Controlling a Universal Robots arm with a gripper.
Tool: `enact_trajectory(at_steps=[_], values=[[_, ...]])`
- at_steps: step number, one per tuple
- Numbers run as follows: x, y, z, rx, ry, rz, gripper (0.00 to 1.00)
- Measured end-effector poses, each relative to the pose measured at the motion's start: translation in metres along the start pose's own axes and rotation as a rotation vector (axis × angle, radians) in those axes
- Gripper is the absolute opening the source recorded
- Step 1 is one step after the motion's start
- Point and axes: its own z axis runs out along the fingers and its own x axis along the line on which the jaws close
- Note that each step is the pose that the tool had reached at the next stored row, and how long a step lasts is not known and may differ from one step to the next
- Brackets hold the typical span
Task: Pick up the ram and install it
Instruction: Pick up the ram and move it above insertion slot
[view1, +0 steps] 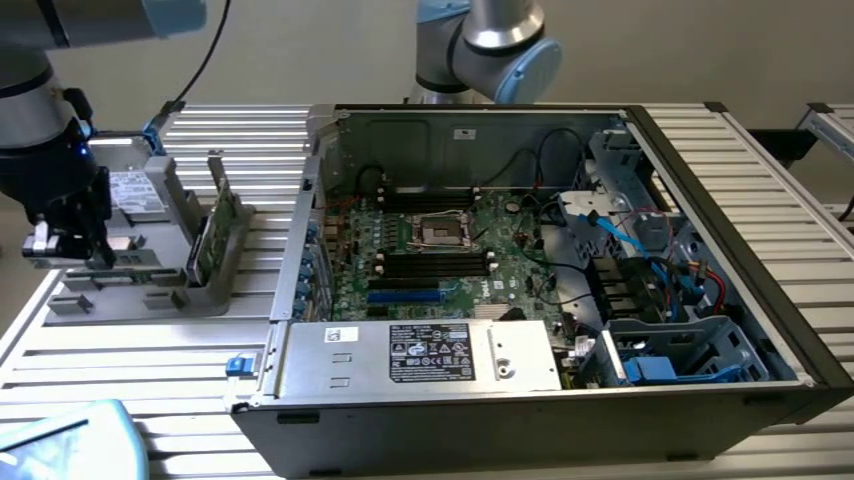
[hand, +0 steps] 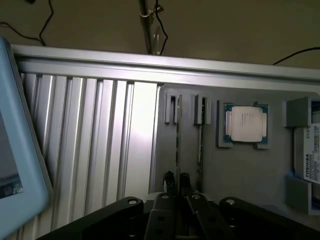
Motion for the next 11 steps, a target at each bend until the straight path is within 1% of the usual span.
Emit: enact_trajectory(at_steps=[3, 6, 8, 11], values=[[0.000, -0.0054, -0.0096, -0.0114, -0.0007, 0.000, 0.14], [0.001, -0.0115, -0.0203, -0.0207, -0.0013, 0.000, 0.14], [0.001, -0.0162, -0.0279, -0.0259, -0.0016, 0.000, 0.14], [0.001, -0.0245, -0.0402, -0.0317, -0.0020, 0.000, 0.14]])
